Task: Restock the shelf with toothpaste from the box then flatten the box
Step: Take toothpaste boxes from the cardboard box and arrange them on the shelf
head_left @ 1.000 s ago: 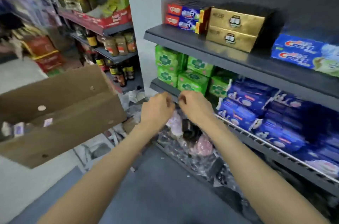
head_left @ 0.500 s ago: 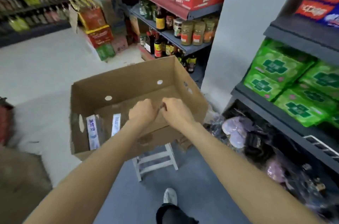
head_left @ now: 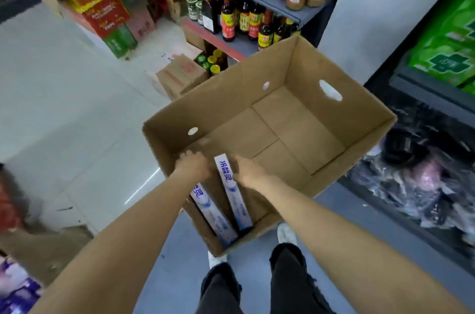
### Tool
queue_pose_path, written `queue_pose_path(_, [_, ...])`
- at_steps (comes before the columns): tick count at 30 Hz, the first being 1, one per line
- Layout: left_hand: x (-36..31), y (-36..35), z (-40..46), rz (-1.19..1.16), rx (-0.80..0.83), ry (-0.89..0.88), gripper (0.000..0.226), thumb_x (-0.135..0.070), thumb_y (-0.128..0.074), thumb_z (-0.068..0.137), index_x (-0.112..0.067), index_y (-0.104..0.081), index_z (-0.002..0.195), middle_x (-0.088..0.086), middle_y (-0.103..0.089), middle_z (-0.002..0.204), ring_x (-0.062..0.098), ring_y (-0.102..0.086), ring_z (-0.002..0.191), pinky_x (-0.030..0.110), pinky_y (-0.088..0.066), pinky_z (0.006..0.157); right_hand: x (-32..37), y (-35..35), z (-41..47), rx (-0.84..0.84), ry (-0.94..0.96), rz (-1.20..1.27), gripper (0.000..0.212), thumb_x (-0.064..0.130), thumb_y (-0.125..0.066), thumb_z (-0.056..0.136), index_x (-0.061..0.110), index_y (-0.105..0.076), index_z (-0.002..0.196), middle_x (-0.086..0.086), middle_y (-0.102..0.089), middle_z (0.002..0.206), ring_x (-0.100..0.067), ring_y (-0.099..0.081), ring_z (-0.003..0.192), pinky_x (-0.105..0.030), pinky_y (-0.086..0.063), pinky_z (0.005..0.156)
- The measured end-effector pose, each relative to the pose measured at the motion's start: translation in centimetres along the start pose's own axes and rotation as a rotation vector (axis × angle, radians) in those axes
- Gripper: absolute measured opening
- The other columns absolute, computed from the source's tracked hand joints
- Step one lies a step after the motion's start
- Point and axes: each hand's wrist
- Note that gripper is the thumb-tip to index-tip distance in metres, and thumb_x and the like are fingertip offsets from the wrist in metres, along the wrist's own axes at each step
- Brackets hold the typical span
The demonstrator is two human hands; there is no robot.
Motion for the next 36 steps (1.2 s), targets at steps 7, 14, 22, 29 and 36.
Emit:
queue_pose_path(7, [0.5,0.0,2.2,0.041,0.248,-0.152,0.042,-0.026,-0.037,0.100,-0.013,-0.041,0.140,0.010,-0.044,0.142,0.030,-0.040,0.132,0.045,-0.032,0.110,1.9,-3.7,1.0,0.227,-0.099,0.066,0.073,0.042,-0.061,0.087,0.027,-0.025,0.148,-0.007,-0.039,0.148,-0.028,-0.042,0.131,-0.036,-0.039,0.105])
queue_pose_path(14, [0.3,1.0,4.2,-0.310,0.220,-0.065,0.038,-0.019,-0.040,0.101,-0.002,-0.046,0.134,0.014,-0.050,0.136,0.028,-0.047,0.126,0.033,-0.036,0.104,1.9,-4.3,0.9,0.223,-0.180,0.034,0.110,0.053,-0.079,0.062,0.034,-0.013,0.148,-0.007,-0.036,0.149,-0.028,-0.036,0.134,-0.042,-0.037,0.107])
queue_pose_path(22, [-1.3,0.7,6.2,-1.046,0.273,0.012,0.010,-0.016,-0.048,0.093,-0.010,-0.057,0.095,0.014,-0.061,0.100,0.026,-0.061,0.088,0.028,-0.048,0.078,0.2,-1.1,0.8,0.185,-0.371,0.069,0.085,0.048,-0.069,0.074,0.014,-0.031,0.141,-0.009,-0.046,0.137,-0.025,-0.047,0.120,-0.036,-0.043,0.099])
queue_pose_path(29, [-1.9,0.2,3.9,-1.144,0.508,0.198,0.030,-0.036,-0.054,0.092,-0.007,-0.046,0.090,0.015,-0.056,0.081,0.030,-0.056,0.082,0.049,-0.042,0.088,-1.2,-0.5,0.6,0.118,-0.433,0.243,0.094,0.043,-0.077,0.072,0.008,-0.027,0.143,-0.012,-0.039,0.143,-0.027,-0.039,0.130,-0.036,-0.037,0.105])
queue_pose_path(36, [-3.1,-0.9,5.0,-1.137,0.175,0.094,0.032,-0.018,-0.070,0.081,-0.001,-0.058,0.106,0.018,-0.063,0.099,0.030,-0.064,0.095,0.036,-0.052,0.086,-1.6,-0.1,0.4,0.007,-0.358,0.353,0.059,0.024,-0.065,0.087,0.015,-0.039,0.140,-0.009,-0.034,0.149,-0.027,-0.036,0.134,-0.036,-0.035,0.107])
Point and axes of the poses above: each hand's wrist, its own z-axis towards the middle knuckle, its own y-axis out of the back of the hand, x = y × z
